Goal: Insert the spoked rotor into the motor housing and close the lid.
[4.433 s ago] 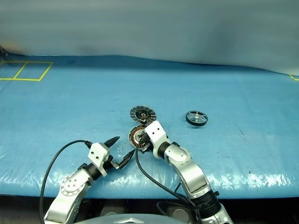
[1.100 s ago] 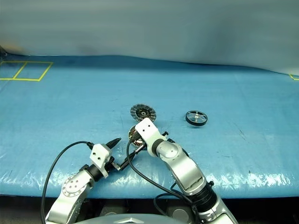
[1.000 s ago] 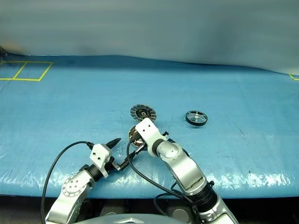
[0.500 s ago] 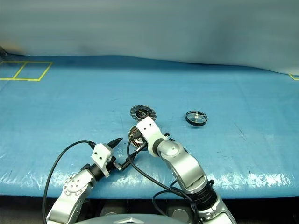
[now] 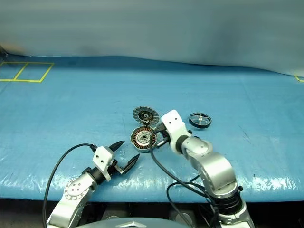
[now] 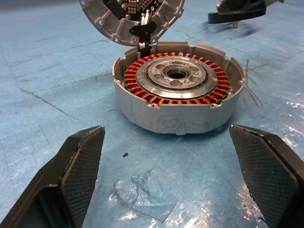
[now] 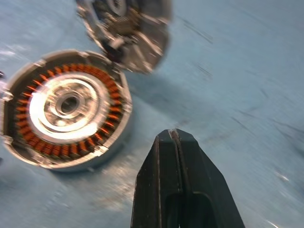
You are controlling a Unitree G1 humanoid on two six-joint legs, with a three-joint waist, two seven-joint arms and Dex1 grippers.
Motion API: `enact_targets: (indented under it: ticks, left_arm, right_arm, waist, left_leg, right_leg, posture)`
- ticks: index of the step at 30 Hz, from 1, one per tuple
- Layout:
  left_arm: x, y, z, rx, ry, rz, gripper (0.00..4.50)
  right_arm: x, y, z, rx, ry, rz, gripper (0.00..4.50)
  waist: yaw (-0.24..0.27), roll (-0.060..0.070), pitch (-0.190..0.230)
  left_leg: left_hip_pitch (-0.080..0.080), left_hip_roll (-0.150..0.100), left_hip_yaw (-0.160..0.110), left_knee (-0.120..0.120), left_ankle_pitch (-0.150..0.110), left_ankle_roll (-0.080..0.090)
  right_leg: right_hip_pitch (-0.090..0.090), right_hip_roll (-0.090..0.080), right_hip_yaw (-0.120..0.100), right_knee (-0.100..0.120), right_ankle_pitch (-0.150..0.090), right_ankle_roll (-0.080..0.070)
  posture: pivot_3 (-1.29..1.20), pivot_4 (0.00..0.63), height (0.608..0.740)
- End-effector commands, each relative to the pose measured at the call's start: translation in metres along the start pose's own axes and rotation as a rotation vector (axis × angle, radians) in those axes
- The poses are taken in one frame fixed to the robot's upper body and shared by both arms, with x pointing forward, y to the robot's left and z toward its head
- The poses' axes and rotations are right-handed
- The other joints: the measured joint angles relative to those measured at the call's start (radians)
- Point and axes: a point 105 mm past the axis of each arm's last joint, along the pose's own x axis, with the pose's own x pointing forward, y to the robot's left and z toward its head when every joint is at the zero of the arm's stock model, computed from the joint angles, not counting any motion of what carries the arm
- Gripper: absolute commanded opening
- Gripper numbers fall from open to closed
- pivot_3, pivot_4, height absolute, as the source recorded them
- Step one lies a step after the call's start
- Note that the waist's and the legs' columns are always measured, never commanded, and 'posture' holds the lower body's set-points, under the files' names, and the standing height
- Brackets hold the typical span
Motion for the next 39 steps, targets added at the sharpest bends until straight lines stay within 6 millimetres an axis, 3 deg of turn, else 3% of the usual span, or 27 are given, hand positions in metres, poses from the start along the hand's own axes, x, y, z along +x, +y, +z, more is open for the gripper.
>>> enact_targets:
  ticks: [1,3,6,15,29,39]
  left_arm:
    - [0.002,0.000,0.008,0.016,-0.030,-0.009,4.50]
    - [0.003,0.000,0.008,0.015,-0.030,-0.011,4.50]
    - [0.004,0.000,0.007,0.015,-0.031,-0.012,4.50]
    - [0.001,0.001,0.006,0.011,-0.030,0.011,4.50]
    - [0.002,0.001,0.006,0.011,-0.036,0.024,4.50]
    - [0.000,0.001,0.005,0.000,-0.040,0.051,4.50]
  right_arm:
    - [-0.011,-0.029,0.013,0.069,-0.044,-0.087,0.02]
    - [-0.014,-0.048,0.014,0.098,-0.034,-0.157,0.02]
    - [-0.016,-0.070,0.015,0.120,-0.024,-0.221,0.62]
    - [-0.010,-0.098,0.016,0.173,-0.002,-0.328,3.56]
    - [0.005,-0.115,0.022,-0.071,0.148,-0.192,3.56]
    - [0.016,-0.116,0.008,-0.236,0.272,-0.120,3.56]
  waist:
    - [-0.001,0.000,0.000]
    - [-0.002,0.000,0.000]
    - [0.000,0.001,0.000]
    - [-0.002,0.002,0.002]
    - [-0.007,0.006,0.004]
    - [-0.007,0.006,0.004]
  left_leg:
    - [0.000,0.000,0.000,0.000,0.000,0.000]
    - [0.000,0.000,0.000,-0.001,0.000,0.000]
    - [-0.001,0.000,0.000,-0.001,0.000,0.000]
    - [-0.002,0.000,0.000,-0.002,0.000,0.000]
    - [-0.001,0.000,0.000,-0.002,0.000,0.001]
    - [-0.002,0.000,0.000,-0.001,0.000,0.001]
  right_leg:
    - [0.000,0.000,0.000,0.000,0.000,0.000]
    - [0.001,0.000,0.000,0.000,0.000,0.000]
    - [0.001,0.000,0.000,-0.001,0.000,0.000]
    - [0.004,0.000,0.000,-0.001,0.000,0.000]
    - [0.004,0.000,0.000,-0.001,0.000,0.000]
    - [0.004,0.000,0.000,-0.001,0.000,0.000]
  posture:
    - [0.00,0.150,0.740]
    - [0.00,0.150,0.740]
    - [0.00,0.150,0.740]
    - [0.00,0.150,0.740]
    - [0.00,0.150,0.740]
    - [0.00,0.150,0.740]
